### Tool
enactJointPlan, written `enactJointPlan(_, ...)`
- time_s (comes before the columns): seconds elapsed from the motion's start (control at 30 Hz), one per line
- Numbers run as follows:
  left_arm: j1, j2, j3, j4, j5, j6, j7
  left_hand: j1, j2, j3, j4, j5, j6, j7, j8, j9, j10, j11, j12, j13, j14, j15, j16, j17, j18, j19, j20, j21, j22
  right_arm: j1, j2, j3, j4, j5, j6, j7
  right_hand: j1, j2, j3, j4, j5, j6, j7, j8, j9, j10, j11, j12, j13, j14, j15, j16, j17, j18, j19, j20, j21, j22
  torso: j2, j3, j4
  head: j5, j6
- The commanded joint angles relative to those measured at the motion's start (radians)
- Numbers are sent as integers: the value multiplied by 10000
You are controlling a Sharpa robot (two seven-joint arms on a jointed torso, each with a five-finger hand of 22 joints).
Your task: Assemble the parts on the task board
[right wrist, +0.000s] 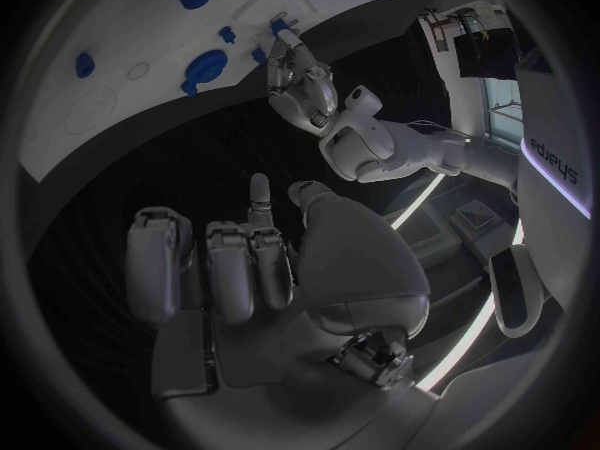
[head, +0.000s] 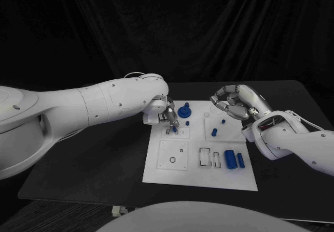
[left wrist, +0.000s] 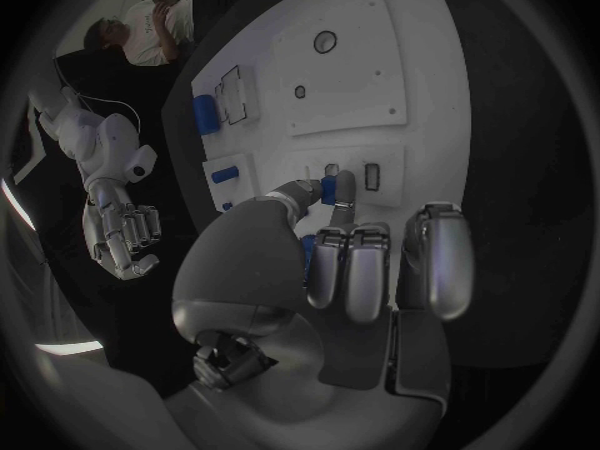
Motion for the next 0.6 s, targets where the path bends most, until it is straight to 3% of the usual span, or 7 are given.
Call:
enactJointPlan(0.03, 20, 11, 8, 25, 70, -128, -281, 5, 128, 1420, -1338, 33, 130, -138, 53, 15, 1042, 19, 35, 2631, 1038, -5, 65, 2635, 10, 431, 14, -45, 2013, -24, -15, 7, 26, -121, 14, -179, 130, 18, 88, 5, -59, -26, -19, 39, -19, 1075, -43, 27, 2631, 1056, -39, 26, 2634, 45, 104, -42, -61, 2047, -4, 2, 3, -7, 2)
enactJointPlan(0.6, 19, -71, 8, 204, 70, -98, -276, -8, 120, 1436, -1338, 37, 136, -141, 56, 19, 1042, 16, 35, 2631, 1038, -9, 65, 2635, 13, 428, 11, -60, 2010, -25, -41, 7, 52, -132, 52, -233, 139, 14, 90, 5, -60, -28, -17, 41, -20, 1075, -42, 27, 2631, 1056, -39, 26, 2634, 48, 96, -42, -72, 2043, -4, 1, -3, -19, 2)
